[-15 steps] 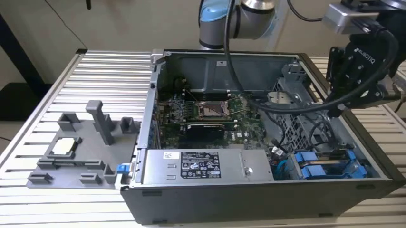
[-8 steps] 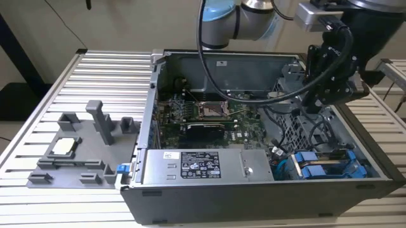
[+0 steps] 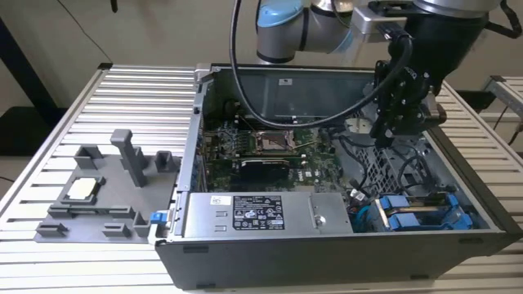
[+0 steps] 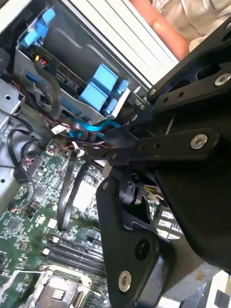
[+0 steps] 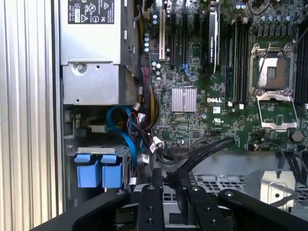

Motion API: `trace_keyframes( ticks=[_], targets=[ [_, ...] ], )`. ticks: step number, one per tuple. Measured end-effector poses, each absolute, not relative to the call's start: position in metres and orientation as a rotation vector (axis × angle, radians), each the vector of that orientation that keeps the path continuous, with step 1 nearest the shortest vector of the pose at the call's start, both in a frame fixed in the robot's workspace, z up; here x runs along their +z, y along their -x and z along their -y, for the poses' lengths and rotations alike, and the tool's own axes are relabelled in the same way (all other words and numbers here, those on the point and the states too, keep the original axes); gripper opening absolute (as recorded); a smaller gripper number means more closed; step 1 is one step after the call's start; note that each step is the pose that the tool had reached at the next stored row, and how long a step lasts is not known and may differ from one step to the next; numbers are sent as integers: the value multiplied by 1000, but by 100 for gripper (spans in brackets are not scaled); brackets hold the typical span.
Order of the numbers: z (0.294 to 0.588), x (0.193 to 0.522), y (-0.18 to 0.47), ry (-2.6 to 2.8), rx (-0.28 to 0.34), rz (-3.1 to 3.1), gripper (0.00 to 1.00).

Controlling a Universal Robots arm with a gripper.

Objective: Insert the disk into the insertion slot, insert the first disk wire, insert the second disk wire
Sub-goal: 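Insert the first disk wire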

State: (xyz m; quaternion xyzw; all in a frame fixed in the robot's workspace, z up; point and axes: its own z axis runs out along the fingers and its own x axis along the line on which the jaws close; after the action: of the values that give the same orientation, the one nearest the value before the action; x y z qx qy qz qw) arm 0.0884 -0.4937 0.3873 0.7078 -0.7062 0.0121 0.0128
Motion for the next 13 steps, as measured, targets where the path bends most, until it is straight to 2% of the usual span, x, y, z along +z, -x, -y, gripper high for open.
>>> trace_keyframes(
  ticks=[8, 13],
  targets=[
    [485, 384, -78, -2203, 157, 2198, 27],
    [473, 380, -74, -2212, 205, 2202, 27]
  ],
)
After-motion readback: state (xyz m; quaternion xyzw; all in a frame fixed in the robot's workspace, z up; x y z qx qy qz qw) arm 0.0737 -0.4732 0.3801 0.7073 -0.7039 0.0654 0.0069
